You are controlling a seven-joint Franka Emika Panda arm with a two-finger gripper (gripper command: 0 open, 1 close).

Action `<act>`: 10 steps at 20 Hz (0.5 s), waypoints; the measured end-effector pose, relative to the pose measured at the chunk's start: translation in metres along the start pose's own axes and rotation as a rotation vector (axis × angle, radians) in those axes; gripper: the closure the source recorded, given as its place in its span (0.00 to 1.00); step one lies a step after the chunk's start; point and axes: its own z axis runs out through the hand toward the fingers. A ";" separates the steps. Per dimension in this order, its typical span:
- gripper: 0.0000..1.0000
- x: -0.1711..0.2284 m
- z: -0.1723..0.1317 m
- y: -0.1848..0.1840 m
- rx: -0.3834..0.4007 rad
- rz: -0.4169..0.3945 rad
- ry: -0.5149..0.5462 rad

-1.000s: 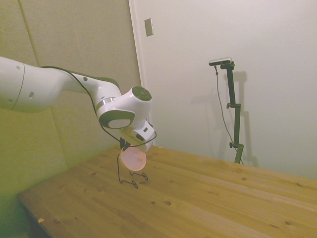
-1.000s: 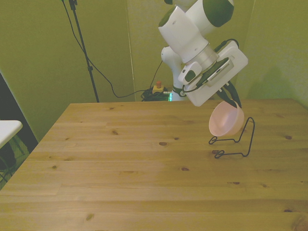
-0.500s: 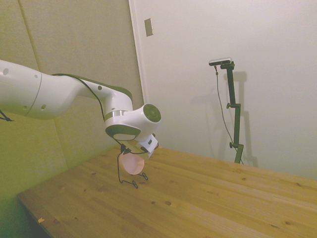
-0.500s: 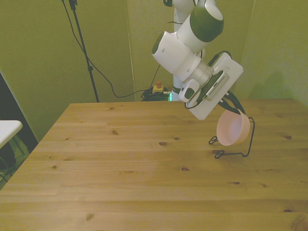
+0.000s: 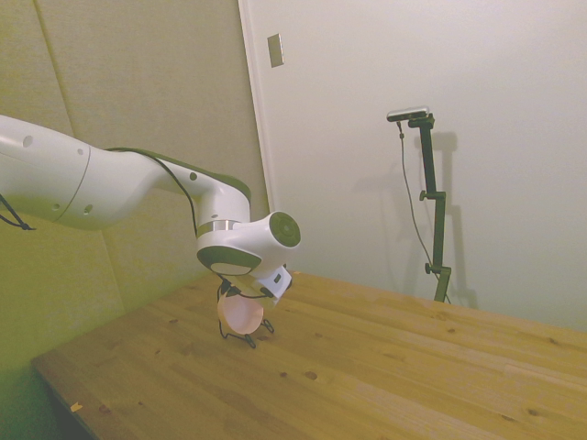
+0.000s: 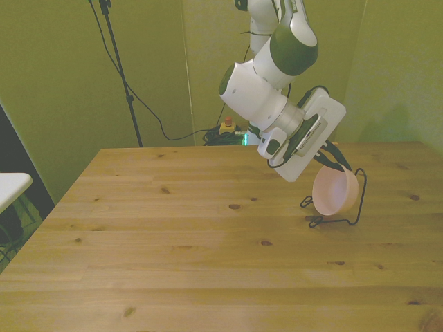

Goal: Load the bowl

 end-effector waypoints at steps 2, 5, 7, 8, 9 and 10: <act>1.00 0.000 0.001 0.002 -0.001 0.002 0.001; 1.00 0.000 0.002 0.002 -0.003 0.003 0.005; 1.00 0.000 0.003 0.001 -0.005 0.000 0.012; 1.00 0.000 0.004 0.000 -0.006 -0.003 0.012; 0.00 0.001 0.005 -0.002 -0.006 -0.005 0.011; 0.00 0.001 0.007 -0.004 -0.007 -0.008 0.010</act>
